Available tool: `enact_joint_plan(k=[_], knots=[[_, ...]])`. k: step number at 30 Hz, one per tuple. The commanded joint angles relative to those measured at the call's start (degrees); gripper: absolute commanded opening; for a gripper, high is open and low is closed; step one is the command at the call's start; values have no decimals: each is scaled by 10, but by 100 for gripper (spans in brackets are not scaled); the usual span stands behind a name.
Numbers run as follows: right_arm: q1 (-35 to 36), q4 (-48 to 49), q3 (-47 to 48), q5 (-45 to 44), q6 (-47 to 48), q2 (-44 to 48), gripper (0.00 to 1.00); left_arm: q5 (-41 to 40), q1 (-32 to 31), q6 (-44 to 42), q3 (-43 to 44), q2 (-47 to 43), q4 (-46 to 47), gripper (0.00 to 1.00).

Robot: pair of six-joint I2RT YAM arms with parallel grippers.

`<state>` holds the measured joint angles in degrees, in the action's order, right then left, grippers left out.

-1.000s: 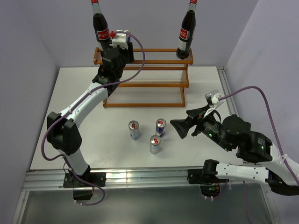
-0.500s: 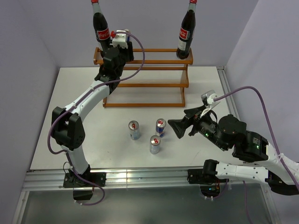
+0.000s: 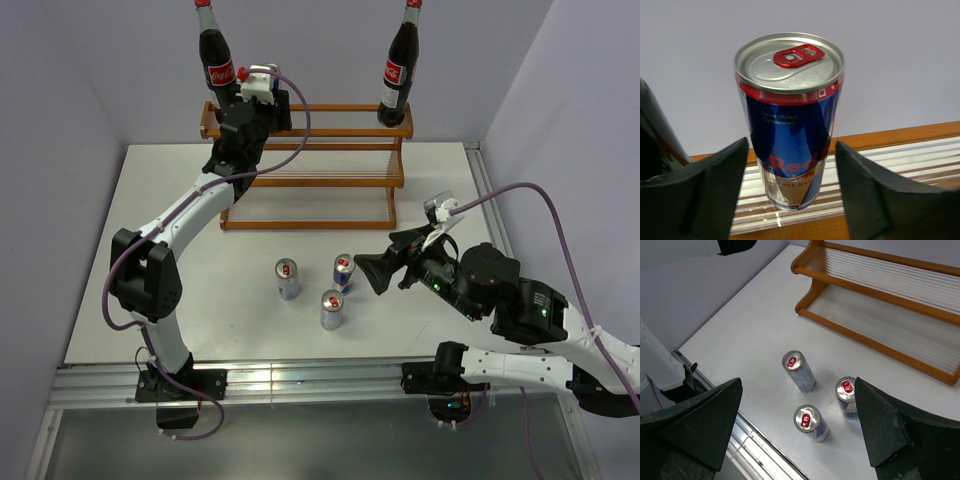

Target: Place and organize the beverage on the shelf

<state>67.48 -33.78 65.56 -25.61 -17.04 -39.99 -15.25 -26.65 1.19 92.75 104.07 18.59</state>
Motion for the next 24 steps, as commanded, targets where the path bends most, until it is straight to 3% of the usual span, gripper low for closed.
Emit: enact_joint_plan(k=[1, 5, 8, 19, 24], knots=[[-5, 29, 7, -1, 7, -6, 100, 21, 0, 2, 10, -29, 16, 78], [-4, 19, 18, -3, 10, -10, 100, 22, -1, 7, 3, -38, 14, 84], [-4, 14, 23, -7, 7, -11, 100, 17, -3, 9, -5, -48, 13, 100], [-39, -44, 36, -31, -39, -74, 100, -15, -19, 43, -35, -105, -10, 100], [-77, -23, 8, -20, -62, -91, 100, -59, -45, 81, -53, -166, -66, 99]])
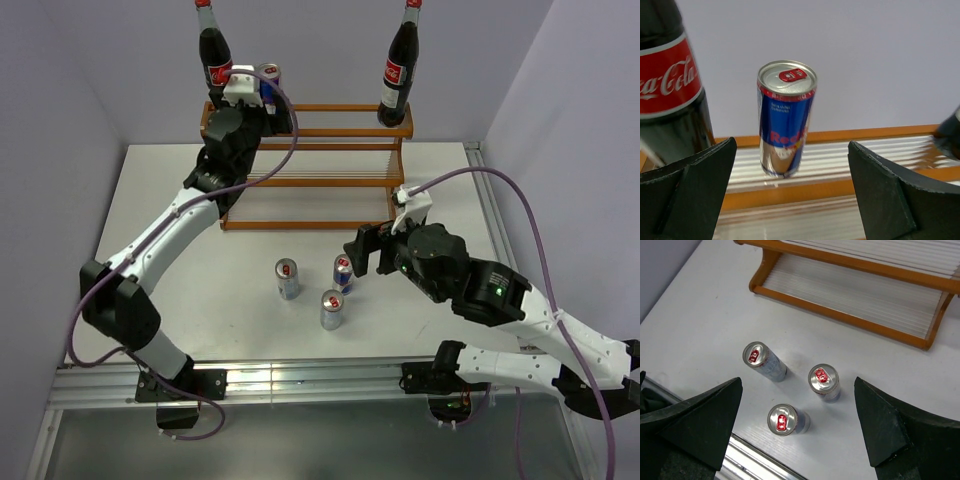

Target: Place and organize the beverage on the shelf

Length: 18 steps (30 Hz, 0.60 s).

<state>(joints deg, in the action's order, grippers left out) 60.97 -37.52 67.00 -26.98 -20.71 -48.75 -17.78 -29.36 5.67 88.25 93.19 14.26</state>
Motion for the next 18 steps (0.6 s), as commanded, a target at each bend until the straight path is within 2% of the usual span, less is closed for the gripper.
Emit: enact_joint_plan(k=[1, 6, 7, 10, 12, 18], knots=[[-12, 19, -9, -8, -38, -7, 100, -56, -24, 49, -13, -70, -35, 100], [-13, 40, -35, -9, -72, -38, 100, -72, -39, 132, -45, -159, -133, 100], [-13, 40, -39, -4, -84, -43, 100, -73, -39, 163, -47, -170, -188, 99], [-13, 39, -49, 41, -90, -65, 100, -60, -39, 211, -59, -215, -258, 99], [-12, 21, -49, 77, -93, -89, 94, -53, -40, 235, -74, -246, -317, 100], [29, -30, -37, 95, -115, -137, 94, -50, -46, 247, -108, -311, -480, 100]])
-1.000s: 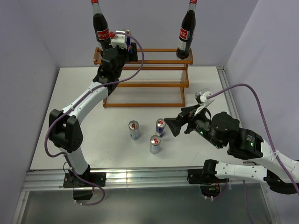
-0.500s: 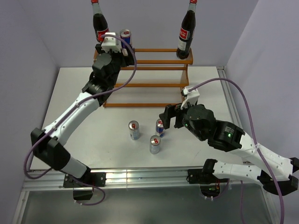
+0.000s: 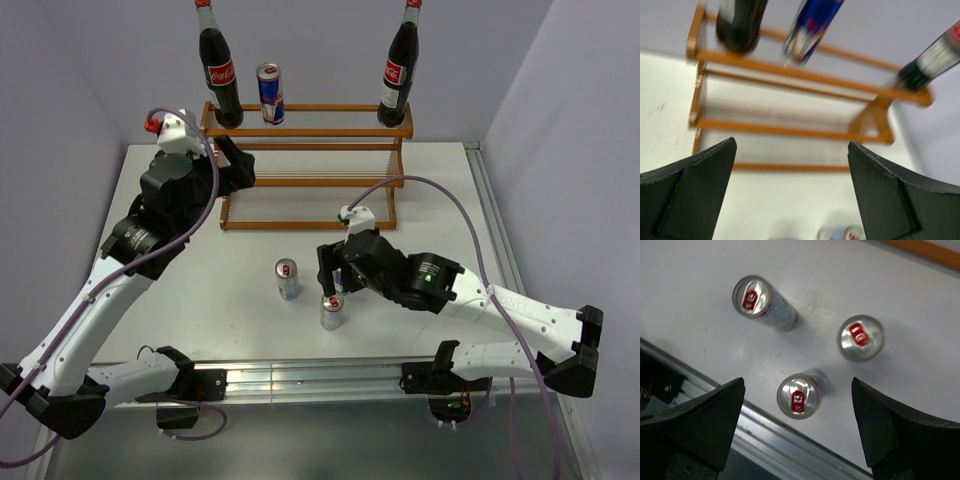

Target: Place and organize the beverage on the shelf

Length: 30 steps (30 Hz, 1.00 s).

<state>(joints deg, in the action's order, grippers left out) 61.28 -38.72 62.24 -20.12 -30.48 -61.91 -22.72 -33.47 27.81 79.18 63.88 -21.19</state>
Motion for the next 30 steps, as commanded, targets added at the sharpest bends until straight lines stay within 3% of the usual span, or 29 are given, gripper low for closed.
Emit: enact_joint_plan(k=[1, 5, 11, 16, 24, 27, 30], knots=[[32, -19, 10, 28, -17, -11, 94, -7, -5, 25, -22, -26, -144, 100], [73, -36, 14, 11, -28, -48, 96, 2, -6, -19, -69, -80, -199, 99], [100, -48, 5, -33, -45, -83, 96, 5, -5, -69, -183, -177, -149, 100], [101, -78, -6, -71, -72, -113, 96, -12, -6, -54, -261, -225, -116, 100], [102, -27, -52, -23, -60, -117, 90, -6, -6, -48, -277, -243, -105, 99], [102, -20, -52, -22, -53, -124, 82, -9, -6, -45, -277, -246, -109, 99], [102, -28, -41, -29, -45, -134, 61, -43, -6, -31, -266, -246, -129, 100]])
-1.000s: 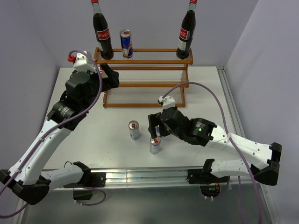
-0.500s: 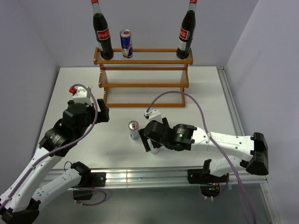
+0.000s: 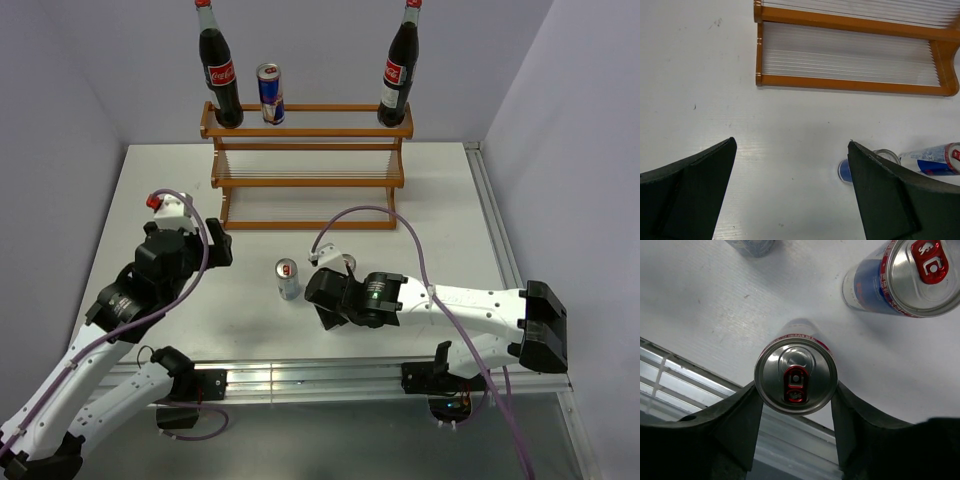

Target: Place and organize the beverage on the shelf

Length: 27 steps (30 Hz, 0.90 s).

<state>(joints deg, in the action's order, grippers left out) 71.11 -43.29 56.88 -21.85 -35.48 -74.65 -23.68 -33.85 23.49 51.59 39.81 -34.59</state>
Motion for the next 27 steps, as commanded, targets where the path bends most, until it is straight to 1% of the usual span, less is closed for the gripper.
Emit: enact_joint_plan(k=[1, 3, 7, 10, 14, 18, 27], knots=[[3, 15, 19, -17, 6, -6, 55, -54, -2, 18, 17, -5, 0, 100], [3, 14, 24, -20, 9, -3, 54, -61, -3, 24, 24, -5, -7, 100], [3, 5, 38, -24, 15, 18, 38, -44, -2, 40, 39, 3, -9, 99], [3, -11, 55, -32, 21, 35, 34, -33, -3, 67, 52, 13, -7, 100], [2, -21, 64, -42, 31, 51, 30, 3, -3, 91, 54, 23, 30, 100], [1, -23, 65, -50, 36, 61, 29, 50, -3, 104, 52, 41, 58, 99], [-4, 12, 38, -39, 53, 72, 26, 47, -35, 100, 49, 58, 80, 100]])
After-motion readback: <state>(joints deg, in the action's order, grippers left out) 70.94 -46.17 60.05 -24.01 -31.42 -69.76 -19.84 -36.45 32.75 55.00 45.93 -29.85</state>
